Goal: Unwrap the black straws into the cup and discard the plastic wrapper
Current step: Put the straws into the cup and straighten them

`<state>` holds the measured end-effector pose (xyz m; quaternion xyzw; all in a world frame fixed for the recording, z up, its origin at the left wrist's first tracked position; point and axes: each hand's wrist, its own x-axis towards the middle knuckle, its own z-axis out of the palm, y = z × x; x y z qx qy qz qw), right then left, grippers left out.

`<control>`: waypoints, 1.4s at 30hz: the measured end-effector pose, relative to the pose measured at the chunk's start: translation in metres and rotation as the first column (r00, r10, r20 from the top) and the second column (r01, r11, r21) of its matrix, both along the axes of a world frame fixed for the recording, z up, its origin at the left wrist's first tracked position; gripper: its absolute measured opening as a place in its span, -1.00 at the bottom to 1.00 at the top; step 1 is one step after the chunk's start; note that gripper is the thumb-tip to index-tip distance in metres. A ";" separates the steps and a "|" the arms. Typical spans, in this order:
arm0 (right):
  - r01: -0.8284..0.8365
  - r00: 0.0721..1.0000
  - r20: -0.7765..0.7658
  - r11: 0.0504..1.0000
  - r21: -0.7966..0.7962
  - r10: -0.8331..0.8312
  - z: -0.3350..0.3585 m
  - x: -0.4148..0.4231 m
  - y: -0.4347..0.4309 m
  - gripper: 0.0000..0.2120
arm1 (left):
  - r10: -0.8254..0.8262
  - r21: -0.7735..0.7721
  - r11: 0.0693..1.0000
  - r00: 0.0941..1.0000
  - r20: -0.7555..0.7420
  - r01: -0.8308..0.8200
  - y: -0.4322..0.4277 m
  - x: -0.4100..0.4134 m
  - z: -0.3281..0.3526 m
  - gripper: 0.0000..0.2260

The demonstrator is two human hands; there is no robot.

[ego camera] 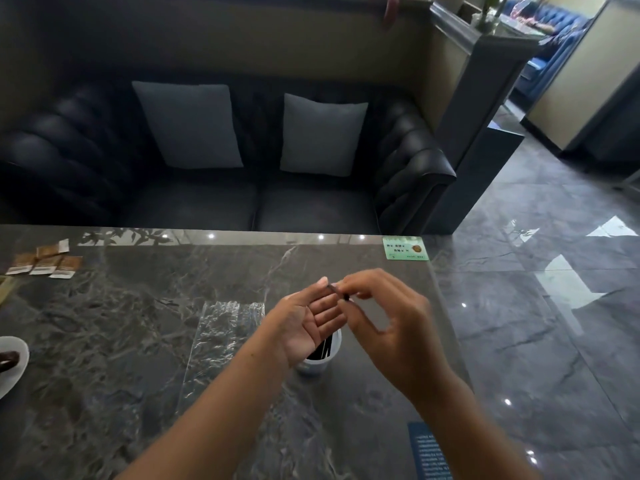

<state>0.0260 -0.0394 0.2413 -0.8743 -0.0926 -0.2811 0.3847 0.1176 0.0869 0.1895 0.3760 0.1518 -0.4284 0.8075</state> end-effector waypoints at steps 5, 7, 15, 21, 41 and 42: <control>0.012 0.999 -0.039 0.998 0.063 -0.010 -0.024 -0.034 0.005 -0.88 | 0.043 -0.027 0.999 0.999 0.029 -0.042 0.000 0.003 0.008 -0.82; -0.006 0.994 -0.104 0.999 0.049 0.011 -0.036 -0.044 0.005 -0.85 | 0.057 -0.007 0.998 0.994 0.089 -0.057 0.001 0.005 0.008 -0.84; 0.188 0.971 -0.181 0.963 0.194 -0.153 -0.051 -0.013 -0.007 -0.94 | 0.013 0.043 0.999 0.948 0.319 -0.028 0.014 0.008 0.008 -0.82; 0.276 0.891 -0.451 0.734 0.621 0.047 -0.036 0.042 -0.009 -0.89 | -0.065 0.211 0.975 0.812 0.580 -0.072 0.020 -0.005 0.005 -0.81; 0.163 0.911 -0.405 0.832 0.530 0.079 -0.019 0.072 0.005 -0.89 | -0.106 0.284 0.947 0.690 0.716 -0.149 0.028 -0.012 -0.024 -0.76; 0.166 0.912 -0.402 0.827 0.537 0.079 -0.019 0.073 0.003 -0.88 | -0.114 0.291 0.946 0.698 0.707 -0.140 0.027 -0.013 -0.028 -0.75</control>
